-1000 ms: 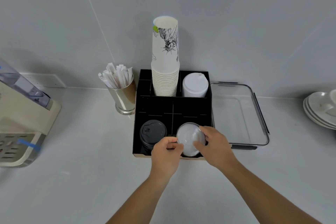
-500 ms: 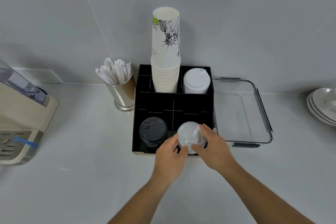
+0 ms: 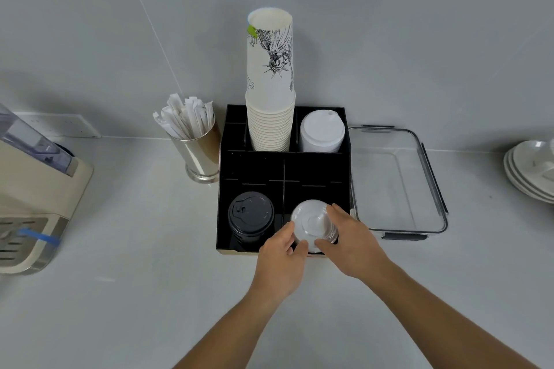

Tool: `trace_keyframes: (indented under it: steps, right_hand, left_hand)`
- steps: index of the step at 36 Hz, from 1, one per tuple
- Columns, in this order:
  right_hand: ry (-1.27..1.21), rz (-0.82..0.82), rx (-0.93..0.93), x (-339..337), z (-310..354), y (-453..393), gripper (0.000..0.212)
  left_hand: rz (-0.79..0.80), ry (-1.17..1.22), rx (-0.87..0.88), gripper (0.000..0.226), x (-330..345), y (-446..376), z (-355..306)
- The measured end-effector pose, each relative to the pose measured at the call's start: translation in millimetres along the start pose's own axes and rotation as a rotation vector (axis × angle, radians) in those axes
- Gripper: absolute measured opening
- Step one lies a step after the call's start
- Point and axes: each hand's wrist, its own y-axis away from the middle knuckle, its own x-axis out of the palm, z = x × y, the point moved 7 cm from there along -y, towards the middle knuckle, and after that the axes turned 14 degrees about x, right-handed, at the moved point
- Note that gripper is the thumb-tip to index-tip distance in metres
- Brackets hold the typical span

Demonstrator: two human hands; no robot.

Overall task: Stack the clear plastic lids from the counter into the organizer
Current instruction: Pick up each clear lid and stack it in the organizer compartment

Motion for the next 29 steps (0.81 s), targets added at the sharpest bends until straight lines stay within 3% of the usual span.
trace_keyframes:
  steps: [2,10,29]
  right_hand:
    - [0.004,-0.008,0.004,-2,0,1,0.070]
    - [0.075,-0.083,-0.026,-7,5,6,0.064]
    - [0.192,-0.137,-0.065,-8,1,15,0.036]
  left_hand:
    - [-0.004,-0.026,0.002,0.018,0,0,0]
    - [-0.067,-0.067,-0.019,0.033,-3,1,7]
    - [-0.039,-0.131,-0.011,0.020,-6,0,-11]
